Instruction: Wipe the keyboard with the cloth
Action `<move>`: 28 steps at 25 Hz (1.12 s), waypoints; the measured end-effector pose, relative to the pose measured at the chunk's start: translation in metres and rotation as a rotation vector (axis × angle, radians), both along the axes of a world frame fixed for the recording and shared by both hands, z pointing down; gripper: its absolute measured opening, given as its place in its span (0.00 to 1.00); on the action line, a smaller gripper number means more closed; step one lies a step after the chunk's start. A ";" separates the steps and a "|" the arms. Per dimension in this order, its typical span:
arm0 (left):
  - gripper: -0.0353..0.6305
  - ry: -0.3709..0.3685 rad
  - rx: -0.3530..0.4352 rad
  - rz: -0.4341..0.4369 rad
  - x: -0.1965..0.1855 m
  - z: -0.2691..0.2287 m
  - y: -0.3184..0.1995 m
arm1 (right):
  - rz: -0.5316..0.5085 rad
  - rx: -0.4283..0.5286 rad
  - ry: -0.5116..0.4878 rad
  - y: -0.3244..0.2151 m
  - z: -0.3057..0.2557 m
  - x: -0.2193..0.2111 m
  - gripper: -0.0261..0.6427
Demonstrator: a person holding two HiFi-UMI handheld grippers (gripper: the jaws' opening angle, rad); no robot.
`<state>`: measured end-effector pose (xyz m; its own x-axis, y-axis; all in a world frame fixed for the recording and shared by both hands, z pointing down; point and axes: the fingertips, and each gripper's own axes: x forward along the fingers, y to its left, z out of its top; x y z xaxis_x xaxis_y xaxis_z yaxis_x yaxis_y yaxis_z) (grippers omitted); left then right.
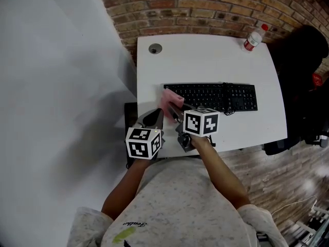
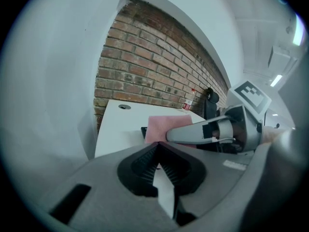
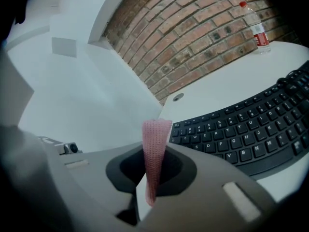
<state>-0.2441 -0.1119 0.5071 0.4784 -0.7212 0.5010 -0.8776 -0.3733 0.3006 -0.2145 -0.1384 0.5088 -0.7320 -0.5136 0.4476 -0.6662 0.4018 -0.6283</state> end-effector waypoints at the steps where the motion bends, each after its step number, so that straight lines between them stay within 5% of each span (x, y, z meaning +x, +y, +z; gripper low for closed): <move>1: 0.05 0.000 -0.001 0.006 0.000 0.000 0.000 | 0.003 -0.006 0.002 0.000 0.002 0.000 0.08; 28: 0.05 0.002 -0.020 0.116 0.065 0.007 -0.006 | 0.100 -0.019 0.078 -0.004 0.025 0.069 0.08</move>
